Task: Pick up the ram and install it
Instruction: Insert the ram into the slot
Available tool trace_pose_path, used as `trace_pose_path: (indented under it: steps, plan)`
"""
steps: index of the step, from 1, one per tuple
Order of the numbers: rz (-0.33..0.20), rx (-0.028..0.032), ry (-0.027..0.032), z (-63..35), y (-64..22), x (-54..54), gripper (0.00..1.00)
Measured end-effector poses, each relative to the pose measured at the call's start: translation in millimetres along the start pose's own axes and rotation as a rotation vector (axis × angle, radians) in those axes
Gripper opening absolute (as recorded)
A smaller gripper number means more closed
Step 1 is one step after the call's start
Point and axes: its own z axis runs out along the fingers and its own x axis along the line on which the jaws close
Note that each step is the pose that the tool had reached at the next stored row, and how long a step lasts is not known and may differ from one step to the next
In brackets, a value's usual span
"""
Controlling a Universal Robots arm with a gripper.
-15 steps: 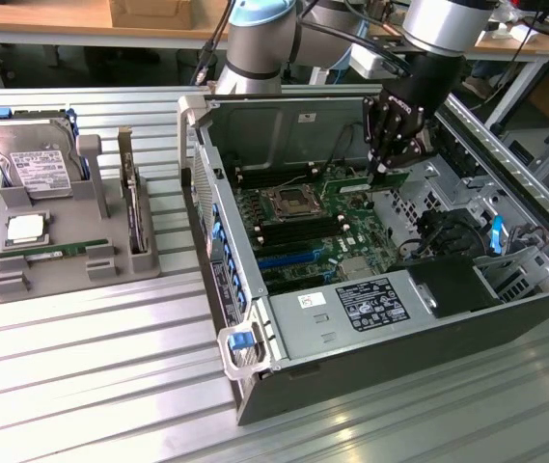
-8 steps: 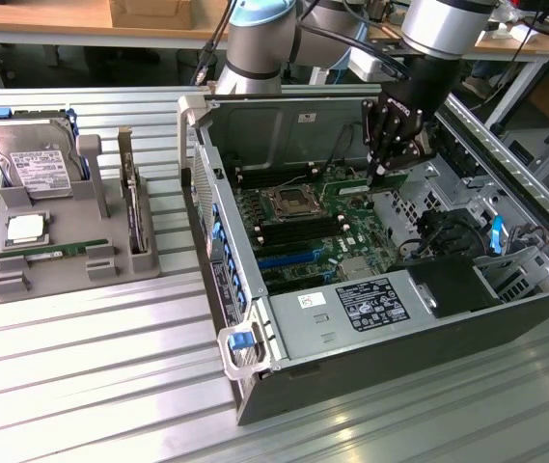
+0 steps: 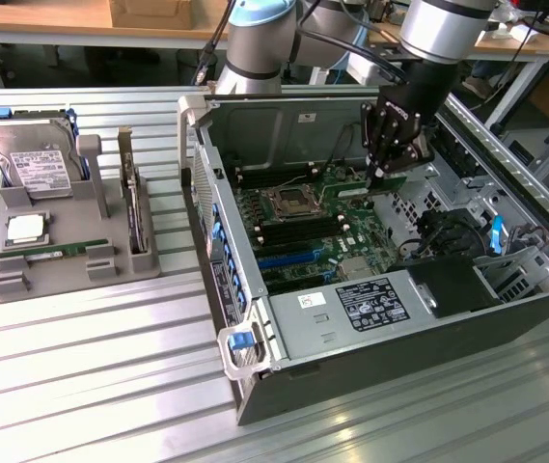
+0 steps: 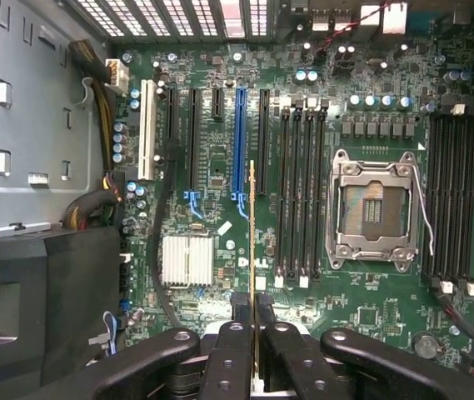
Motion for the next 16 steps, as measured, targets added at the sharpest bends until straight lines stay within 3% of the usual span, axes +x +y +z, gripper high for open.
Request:
trace_pose_path:
  steps: [16]
  plan:
    - [0.0, 0.0, 0.0, 7.5, -0.4, -0.7, 0.13]
